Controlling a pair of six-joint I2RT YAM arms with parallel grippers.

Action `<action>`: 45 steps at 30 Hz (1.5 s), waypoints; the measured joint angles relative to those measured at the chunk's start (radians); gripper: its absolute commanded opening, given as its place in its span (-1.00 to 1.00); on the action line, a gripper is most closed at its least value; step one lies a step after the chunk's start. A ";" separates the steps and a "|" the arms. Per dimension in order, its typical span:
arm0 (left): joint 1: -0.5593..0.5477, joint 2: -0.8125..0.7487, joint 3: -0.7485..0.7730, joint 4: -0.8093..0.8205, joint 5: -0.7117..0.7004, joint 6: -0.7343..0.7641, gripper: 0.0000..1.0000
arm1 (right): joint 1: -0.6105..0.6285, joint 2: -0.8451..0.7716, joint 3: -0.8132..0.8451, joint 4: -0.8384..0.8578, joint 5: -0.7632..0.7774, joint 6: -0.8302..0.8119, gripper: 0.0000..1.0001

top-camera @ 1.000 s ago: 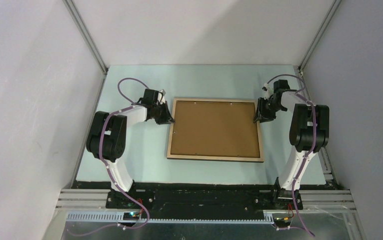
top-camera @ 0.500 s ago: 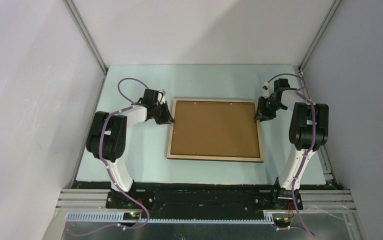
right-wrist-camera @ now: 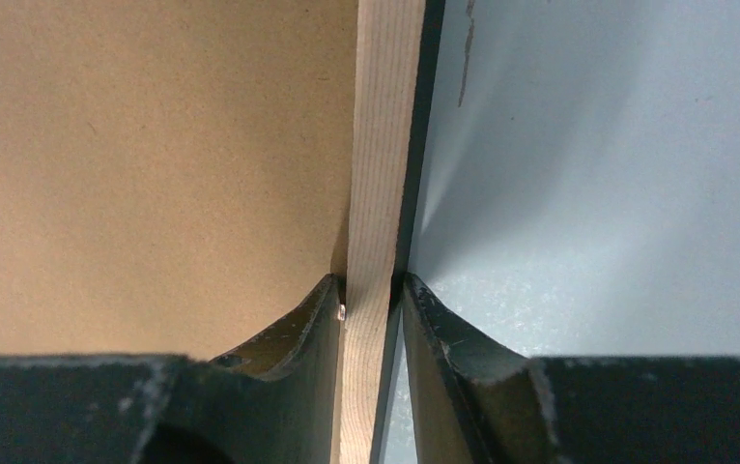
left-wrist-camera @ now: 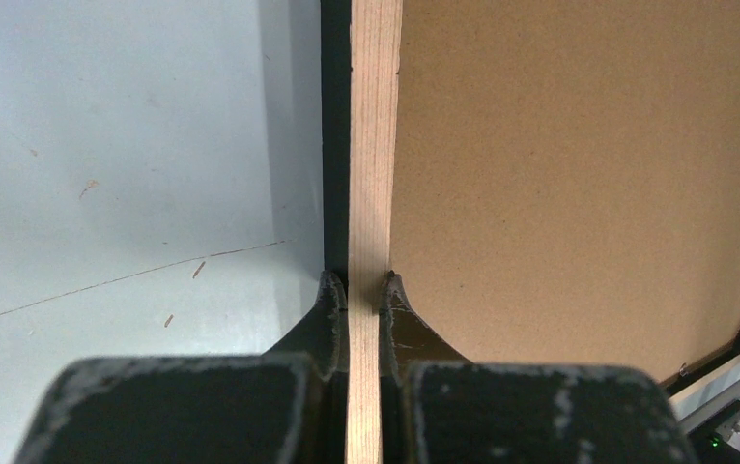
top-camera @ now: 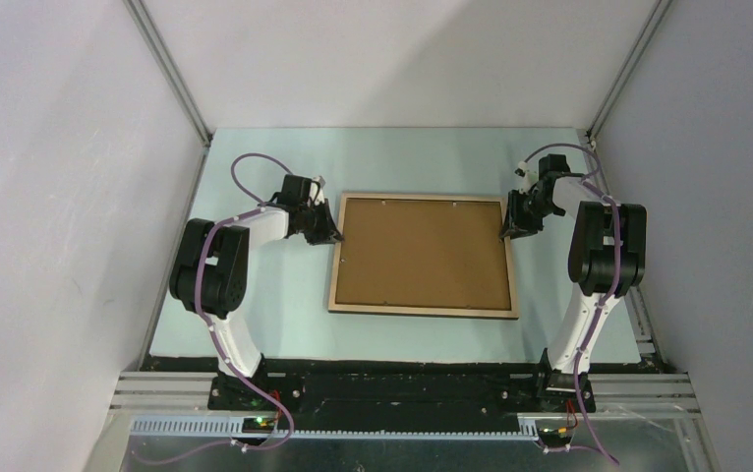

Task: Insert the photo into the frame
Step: Install the photo frame at the center of the board.

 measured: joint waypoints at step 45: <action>0.006 0.000 0.000 0.000 0.014 0.011 -1.00 | 0.006 0.050 0.105 -0.206 -0.049 -0.400 -0.33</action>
